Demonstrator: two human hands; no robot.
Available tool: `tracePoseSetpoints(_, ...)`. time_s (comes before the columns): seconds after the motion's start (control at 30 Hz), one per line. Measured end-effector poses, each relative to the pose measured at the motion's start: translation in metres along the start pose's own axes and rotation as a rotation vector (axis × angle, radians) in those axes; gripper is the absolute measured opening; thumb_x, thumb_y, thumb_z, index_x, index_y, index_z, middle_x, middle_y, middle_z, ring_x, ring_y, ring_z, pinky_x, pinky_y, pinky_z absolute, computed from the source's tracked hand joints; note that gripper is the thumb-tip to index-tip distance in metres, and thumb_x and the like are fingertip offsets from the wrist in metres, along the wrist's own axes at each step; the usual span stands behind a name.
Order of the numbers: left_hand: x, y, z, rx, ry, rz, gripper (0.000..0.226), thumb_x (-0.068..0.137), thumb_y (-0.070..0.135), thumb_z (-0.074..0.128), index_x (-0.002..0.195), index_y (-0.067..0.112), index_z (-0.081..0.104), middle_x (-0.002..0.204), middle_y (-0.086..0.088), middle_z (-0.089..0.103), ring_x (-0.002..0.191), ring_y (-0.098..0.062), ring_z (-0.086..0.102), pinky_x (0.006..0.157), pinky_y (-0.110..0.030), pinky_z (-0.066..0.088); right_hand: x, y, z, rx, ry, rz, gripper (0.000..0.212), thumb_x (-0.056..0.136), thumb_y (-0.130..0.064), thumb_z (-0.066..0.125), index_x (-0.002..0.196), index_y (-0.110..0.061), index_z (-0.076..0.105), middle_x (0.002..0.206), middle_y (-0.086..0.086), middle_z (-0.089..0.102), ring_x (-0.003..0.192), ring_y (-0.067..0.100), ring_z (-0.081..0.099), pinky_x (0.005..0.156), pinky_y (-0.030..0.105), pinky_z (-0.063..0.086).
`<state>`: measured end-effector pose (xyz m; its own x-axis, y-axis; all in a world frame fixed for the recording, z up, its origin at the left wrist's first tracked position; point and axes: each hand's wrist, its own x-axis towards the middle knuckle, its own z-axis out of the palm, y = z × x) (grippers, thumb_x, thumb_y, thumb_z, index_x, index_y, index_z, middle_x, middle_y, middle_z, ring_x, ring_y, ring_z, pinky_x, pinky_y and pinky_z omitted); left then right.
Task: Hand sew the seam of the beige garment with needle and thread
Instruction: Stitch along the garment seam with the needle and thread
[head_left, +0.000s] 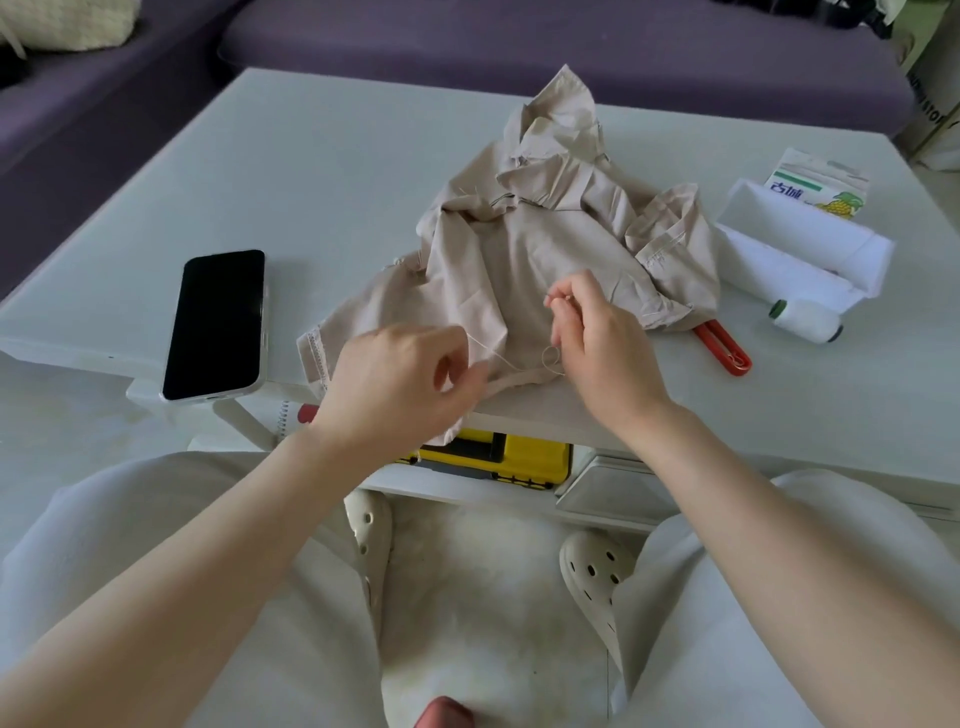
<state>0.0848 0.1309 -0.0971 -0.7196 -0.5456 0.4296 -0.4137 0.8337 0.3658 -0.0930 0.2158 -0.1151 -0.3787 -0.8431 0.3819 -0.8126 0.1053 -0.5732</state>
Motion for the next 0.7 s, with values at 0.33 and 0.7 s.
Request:
tracePoseSetpoints(0.33, -0.013, -0.002, 0.021, 0.052, -0.234, 0.055, 0.026, 0.053, -0.003, 0.064, 0.07, 0.013, 0.053, 0.064, 0.003, 0.053, 0.055, -0.023, 0.051, 0.05, -0.01, 0.015, -0.011, -0.005, 0.012, -0.046, -0.306, -0.107, 0.014, 0.101, -0.019, 0.039, 0.099, -0.013, 0.052, 0.079, -0.003, 0.059, 0.066, 0.019, 0.054, 0.057, 0.032, 0.037)
tracePoseSetpoints(0.7, -0.011, -0.02, 0.007, 0.05, -0.114, 0.018, 0.034, 0.063, -0.02, 0.057, 0.079, 0.01, 0.063, 0.079, 0.0, 0.053, 0.079, -0.026, 0.052, 0.052, -0.034, 0.044, -0.013, 0.007, 0.011, -0.119, -0.226, -0.067, 0.012, 0.1, -0.011, 0.041, 0.099, -0.007, 0.052, 0.076, 0.004, 0.063, 0.065, 0.025, 0.057, 0.055, 0.036, 0.044)
